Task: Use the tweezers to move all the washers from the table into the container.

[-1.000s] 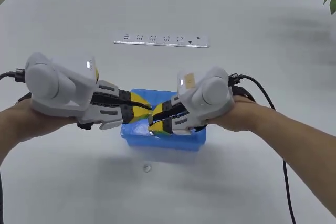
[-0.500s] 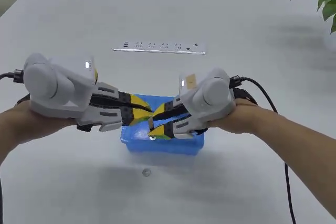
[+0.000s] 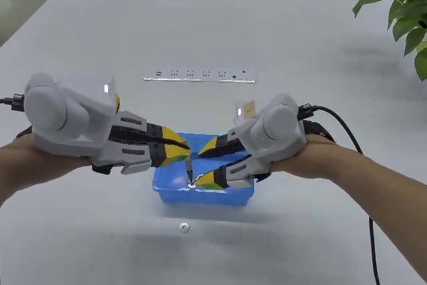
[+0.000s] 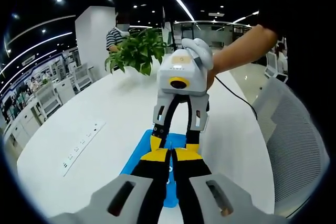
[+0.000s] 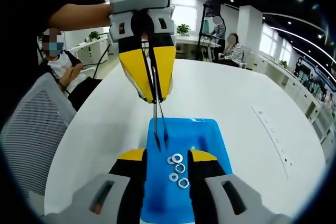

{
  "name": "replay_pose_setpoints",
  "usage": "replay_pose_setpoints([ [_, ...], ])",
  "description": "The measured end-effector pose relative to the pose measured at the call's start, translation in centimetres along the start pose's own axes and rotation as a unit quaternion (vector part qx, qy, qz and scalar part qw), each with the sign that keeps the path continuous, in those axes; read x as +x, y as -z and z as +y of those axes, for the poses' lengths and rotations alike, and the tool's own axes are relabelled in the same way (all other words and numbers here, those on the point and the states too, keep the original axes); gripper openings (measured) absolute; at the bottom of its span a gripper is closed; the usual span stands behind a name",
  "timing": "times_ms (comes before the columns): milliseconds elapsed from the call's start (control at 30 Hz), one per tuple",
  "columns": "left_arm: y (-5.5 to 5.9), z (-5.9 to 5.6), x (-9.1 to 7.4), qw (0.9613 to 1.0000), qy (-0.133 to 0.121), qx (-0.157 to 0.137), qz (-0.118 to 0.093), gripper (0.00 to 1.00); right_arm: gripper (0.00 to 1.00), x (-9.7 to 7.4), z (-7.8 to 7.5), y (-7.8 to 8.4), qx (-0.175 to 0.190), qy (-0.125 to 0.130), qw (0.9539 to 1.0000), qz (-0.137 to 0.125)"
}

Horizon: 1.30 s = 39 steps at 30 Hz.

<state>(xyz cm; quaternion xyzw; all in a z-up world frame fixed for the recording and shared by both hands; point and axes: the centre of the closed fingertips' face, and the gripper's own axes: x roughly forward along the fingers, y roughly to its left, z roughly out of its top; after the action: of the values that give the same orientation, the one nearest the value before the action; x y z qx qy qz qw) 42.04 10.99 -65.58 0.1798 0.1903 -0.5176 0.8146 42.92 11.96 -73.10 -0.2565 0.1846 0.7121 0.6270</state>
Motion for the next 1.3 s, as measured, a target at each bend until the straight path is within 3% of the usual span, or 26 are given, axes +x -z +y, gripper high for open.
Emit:
replay_pose_setpoints([
  [700,-0.9,-2.7,-2.0,0.9999,-0.003,0.009,0.005,0.06,0.53,-4.3,2.2,1.7,0.051,0.058,0.9969,0.018],
  [967,-0.4,-3.9,-2.0,0.9999,0.002,0.009,0.008,0.06,0.61,-5.4,3.1,2.4,0.071,0.076,0.9944,0.016],
  [1300,1.3,-5.6,-1.7,0.9998,0.012,0.006,0.016,0.06,0.73,-6.4,4.3,3.2,0.095,0.094,0.9910,0.006],
])
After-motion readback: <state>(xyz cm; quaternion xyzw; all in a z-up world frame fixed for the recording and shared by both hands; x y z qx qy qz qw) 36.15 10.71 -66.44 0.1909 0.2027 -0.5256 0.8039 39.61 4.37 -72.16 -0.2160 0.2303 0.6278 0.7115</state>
